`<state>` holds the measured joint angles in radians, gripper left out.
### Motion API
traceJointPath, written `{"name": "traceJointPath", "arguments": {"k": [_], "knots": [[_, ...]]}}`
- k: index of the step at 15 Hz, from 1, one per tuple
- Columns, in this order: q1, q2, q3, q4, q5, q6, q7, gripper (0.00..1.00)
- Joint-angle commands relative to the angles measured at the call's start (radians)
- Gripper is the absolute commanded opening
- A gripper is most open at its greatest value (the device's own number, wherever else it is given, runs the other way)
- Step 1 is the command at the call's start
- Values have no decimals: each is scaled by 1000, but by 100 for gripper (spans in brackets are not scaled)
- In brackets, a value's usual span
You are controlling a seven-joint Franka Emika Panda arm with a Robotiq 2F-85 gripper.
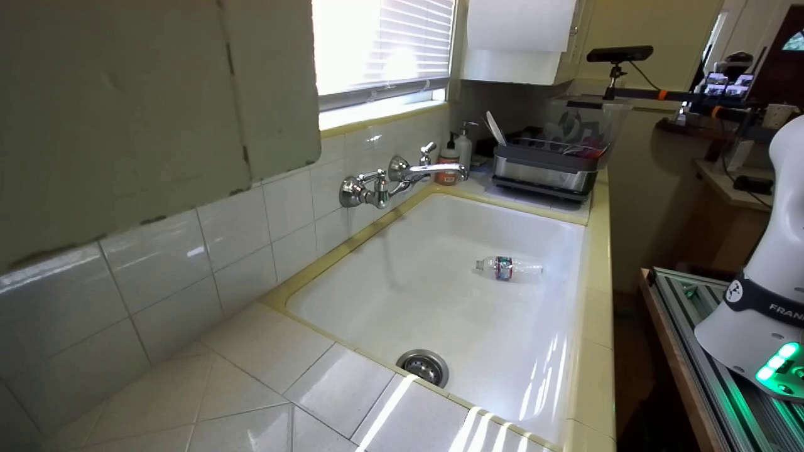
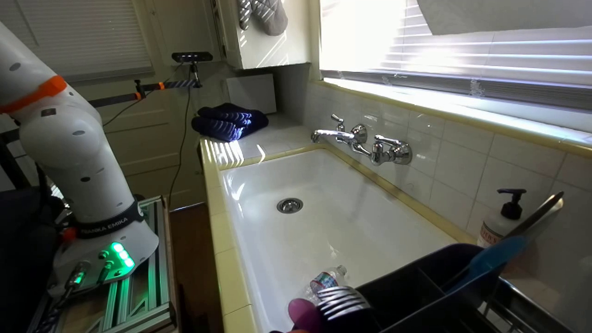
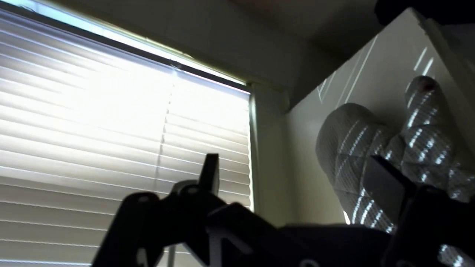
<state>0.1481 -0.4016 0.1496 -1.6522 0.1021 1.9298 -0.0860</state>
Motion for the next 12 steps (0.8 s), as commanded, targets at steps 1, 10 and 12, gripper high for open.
{"name": "traceJointPath", "arguments": {"k": [1, 10, 12], "knots": [[-38, -62, -12, -17, -65, -129, 56, 100], [-71, -153, -92, -64, -49, -290, 36, 100], [-70, -116, -86, -19, -50, -277, 43, 100]]}}
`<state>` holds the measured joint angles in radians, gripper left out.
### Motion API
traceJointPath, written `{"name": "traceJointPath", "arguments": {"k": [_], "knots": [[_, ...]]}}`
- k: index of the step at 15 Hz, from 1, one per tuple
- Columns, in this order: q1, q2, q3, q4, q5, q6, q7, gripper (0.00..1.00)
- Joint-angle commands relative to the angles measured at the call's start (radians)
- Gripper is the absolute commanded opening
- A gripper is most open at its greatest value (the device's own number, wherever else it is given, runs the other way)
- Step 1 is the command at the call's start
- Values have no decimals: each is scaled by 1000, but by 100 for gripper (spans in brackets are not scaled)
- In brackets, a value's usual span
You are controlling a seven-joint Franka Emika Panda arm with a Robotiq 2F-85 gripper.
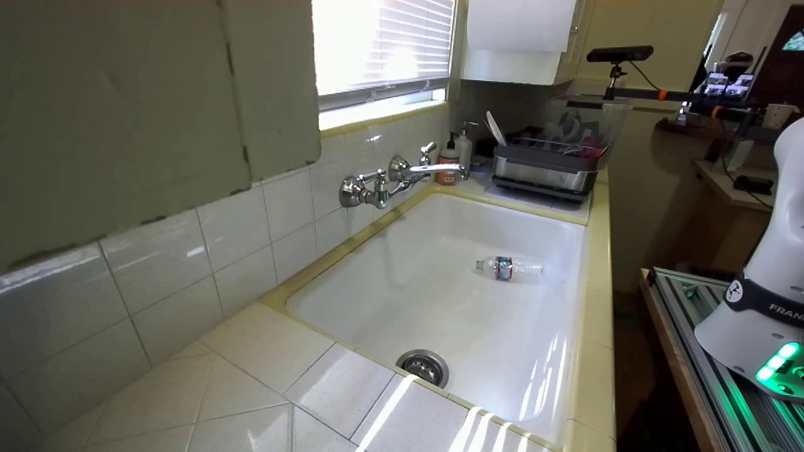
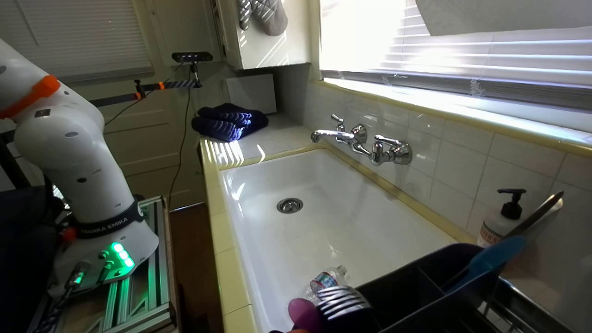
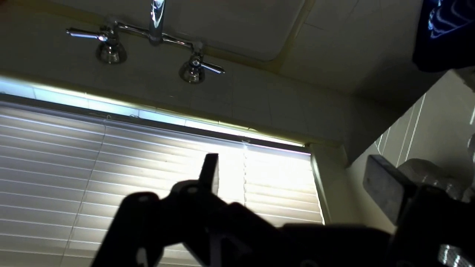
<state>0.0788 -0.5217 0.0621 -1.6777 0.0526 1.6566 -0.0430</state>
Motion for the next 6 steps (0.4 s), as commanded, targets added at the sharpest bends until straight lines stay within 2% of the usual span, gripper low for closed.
{"name": "traceJointPath", "arguments": {"k": [1, 6], "knots": [[-2, -4, -4, -6, 0, -3, 0, 100], [-2, -18, -7, -26, 1, -3, 0, 100]]}}
